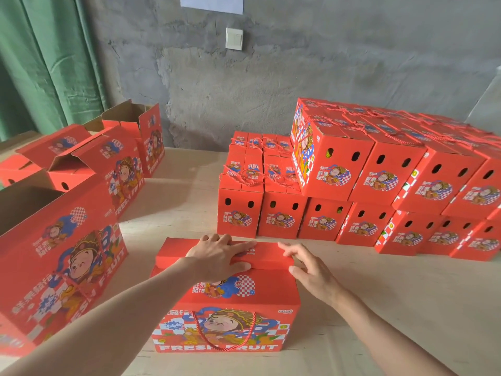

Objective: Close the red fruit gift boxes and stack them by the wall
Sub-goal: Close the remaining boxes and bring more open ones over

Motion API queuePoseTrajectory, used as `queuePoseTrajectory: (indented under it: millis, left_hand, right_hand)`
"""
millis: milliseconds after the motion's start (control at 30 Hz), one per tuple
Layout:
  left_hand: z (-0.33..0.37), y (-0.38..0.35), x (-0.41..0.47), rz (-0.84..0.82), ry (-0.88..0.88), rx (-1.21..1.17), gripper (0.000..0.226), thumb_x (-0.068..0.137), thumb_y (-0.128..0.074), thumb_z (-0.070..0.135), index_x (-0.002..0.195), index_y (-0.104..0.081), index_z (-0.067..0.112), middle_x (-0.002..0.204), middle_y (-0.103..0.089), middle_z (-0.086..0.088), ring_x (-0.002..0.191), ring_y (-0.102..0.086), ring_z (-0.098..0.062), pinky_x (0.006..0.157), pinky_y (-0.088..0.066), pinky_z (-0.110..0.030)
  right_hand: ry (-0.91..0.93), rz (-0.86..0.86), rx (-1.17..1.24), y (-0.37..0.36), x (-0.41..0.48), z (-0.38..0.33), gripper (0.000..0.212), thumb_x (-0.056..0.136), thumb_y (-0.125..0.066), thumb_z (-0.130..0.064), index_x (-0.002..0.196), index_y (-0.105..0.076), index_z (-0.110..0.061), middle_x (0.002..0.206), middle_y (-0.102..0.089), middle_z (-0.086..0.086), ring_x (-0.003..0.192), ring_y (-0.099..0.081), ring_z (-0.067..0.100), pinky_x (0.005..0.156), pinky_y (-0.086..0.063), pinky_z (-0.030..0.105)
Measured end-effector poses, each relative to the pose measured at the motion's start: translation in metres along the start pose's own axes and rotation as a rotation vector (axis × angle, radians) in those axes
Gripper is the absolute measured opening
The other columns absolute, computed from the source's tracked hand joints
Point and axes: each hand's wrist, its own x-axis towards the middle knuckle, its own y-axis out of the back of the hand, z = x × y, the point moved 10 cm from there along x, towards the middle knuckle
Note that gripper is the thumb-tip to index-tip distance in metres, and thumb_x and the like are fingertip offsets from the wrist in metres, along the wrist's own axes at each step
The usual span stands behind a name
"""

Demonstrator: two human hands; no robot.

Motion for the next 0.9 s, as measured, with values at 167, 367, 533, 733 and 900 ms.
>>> queuePoseTrajectory:
  millis: [167,367,533,733,900]
  left_hand:
    - [0.001,-0.001,0.002,-0.005,-0.009,0.001,0.061,0.089,-0.02,0.071,0.146,-0.007,0.051,0.136,-0.042,-0.006,0.125,-0.04,-0.029,0.105,-0.031,-0.042]
    - [0.032,0.004,0.015,-0.025,-0.069,-0.066,0.063,0.091,-0.036,0.063,0.134,-0.032,0.016,0.134,-0.046,-0.006,0.123,-0.042,-0.026,0.106,-0.03,-0.039]
    - [0.035,0.005,0.027,-0.005,0.008,0.023,0.076,0.086,-0.029,0.074,0.14,-0.024,0.021,0.126,-0.049,-0.012,0.113,-0.048,-0.033,0.094,-0.04,-0.044]
    - [0.037,-0.001,0.027,0.019,-0.05,0.057,0.061,0.088,-0.018,0.073,0.144,0.001,0.055,0.132,-0.043,-0.01,0.12,-0.042,-0.031,0.096,-0.034,-0.045]
    - [0.04,0.002,0.024,0.069,-0.047,0.08,0.059,0.09,-0.017,0.071,0.144,0.0,0.055,0.131,-0.044,-0.011,0.119,-0.043,-0.032,0.095,-0.034,-0.044]
  right_hand:
    - [0.117,0.13,-0.172,0.012,-0.001,-0.005,0.015,0.089,-0.058,0.002,0.104,-0.062,0.002,0.131,-0.059,0.002,0.112,-0.06,0.006,0.092,-0.051,0.023]
    - [0.195,0.245,-0.255,0.013,-0.007,-0.013,0.022,0.086,-0.062,0.006,0.107,-0.063,0.009,0.119,-0.066,0.012,0.11,-0.064,0.021,0.095,-0.052,0.032]
    - [0.199,0.243,-0.236,0.013,-0.008,-0.017,0.015,0.086,-0.062,0.005,0.1,-0.065,0.004,0.124,-0.064,0.007,0.113,-0.062,0.016,0.095,-0.049,0.021]
    - [0.179,0.275,-0.188,0.016,-0.01,-0.018,0.022,0.086,-0.062,0.006,0.107,-0.064,0.005,0.119,-0.066,0.007,0.107,-0.063,0.011,0.093,-0.051,0.024]
    - [0.208,0.327,-0.211,0.016,-0.013,-0.022,0.043,0.083,-0.064,0.008,0.125,-0.059,0.002,0.096,-0.073,0.011,0.095,-0.068,0.016,0.09,-0.049,0.016]
